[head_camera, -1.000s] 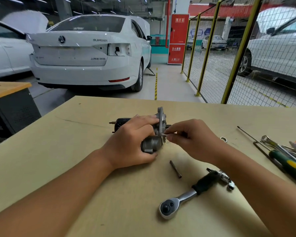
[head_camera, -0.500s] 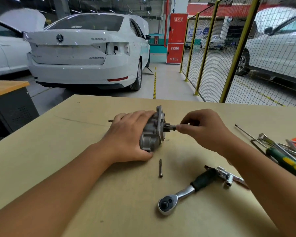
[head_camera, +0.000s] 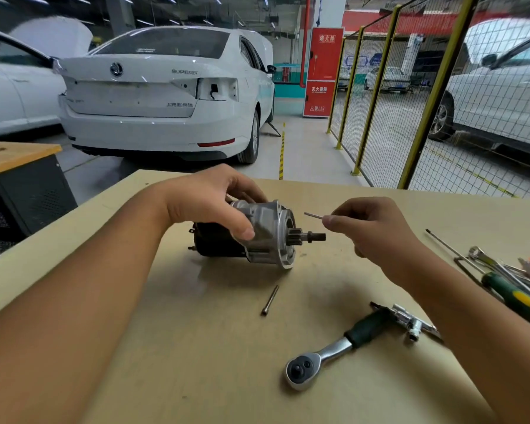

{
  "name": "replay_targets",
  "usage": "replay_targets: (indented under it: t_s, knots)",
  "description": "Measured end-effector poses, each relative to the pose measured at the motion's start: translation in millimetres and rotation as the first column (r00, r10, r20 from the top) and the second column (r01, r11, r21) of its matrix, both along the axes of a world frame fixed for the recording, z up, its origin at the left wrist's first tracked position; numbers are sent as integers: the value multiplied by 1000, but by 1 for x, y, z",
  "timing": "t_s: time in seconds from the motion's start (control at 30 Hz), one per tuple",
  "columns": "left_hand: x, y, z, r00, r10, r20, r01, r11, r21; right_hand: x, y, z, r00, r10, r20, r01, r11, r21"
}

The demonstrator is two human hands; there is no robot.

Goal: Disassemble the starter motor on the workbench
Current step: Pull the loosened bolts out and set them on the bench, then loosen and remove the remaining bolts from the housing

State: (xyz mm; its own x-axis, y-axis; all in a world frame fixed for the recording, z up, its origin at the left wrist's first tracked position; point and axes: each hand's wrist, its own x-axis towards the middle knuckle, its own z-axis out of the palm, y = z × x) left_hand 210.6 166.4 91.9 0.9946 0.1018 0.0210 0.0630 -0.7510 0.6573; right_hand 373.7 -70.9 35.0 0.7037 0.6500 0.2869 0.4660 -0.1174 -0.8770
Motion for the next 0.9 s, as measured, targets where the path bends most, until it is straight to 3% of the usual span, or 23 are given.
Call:
replay_targets:
  t_s: [0.2,0.33,0.43,0.5,0.6,0.67,0.73,0.83,0.9]
  knots:
    - [32,15,4,991,93,97,-97,994,43,-5,1,0,1000,0,21,-1,999,43]
    - [54,14,-14,966,179,185,-213,961,179,-16,0,3,935,-24,354,-13,995,102]
    - [58,14,-23,937,226,267,-292,924,245,-39,7,1,802,272,532,-228,962,-147]
    - [55,12,-26,916,230,329,-336,888,315,-52,16,-9,702,427,570,-247,896,-368]
    - [49,8,-36,882,205,425,-389,826,409,-66,30,-24,636,558,533,-249,802,-542]
    - [46,6,-43,858,228,461,-431,808,402,-69,36,-27,574,615,540,-249,759,-601]
    - [45,4,-47,842,256,474,-442,831,337,-71,38,-24,570,609,552,-213,758,-617]
    - [44,3,-46,851,257,458,-389,895,220,-72,34,-18,545,604,581,-53,717,-696]
    - [43,2,-46,859,255,445,-373,906,201,-66,24,-12,585,604,542,50,640,-767]
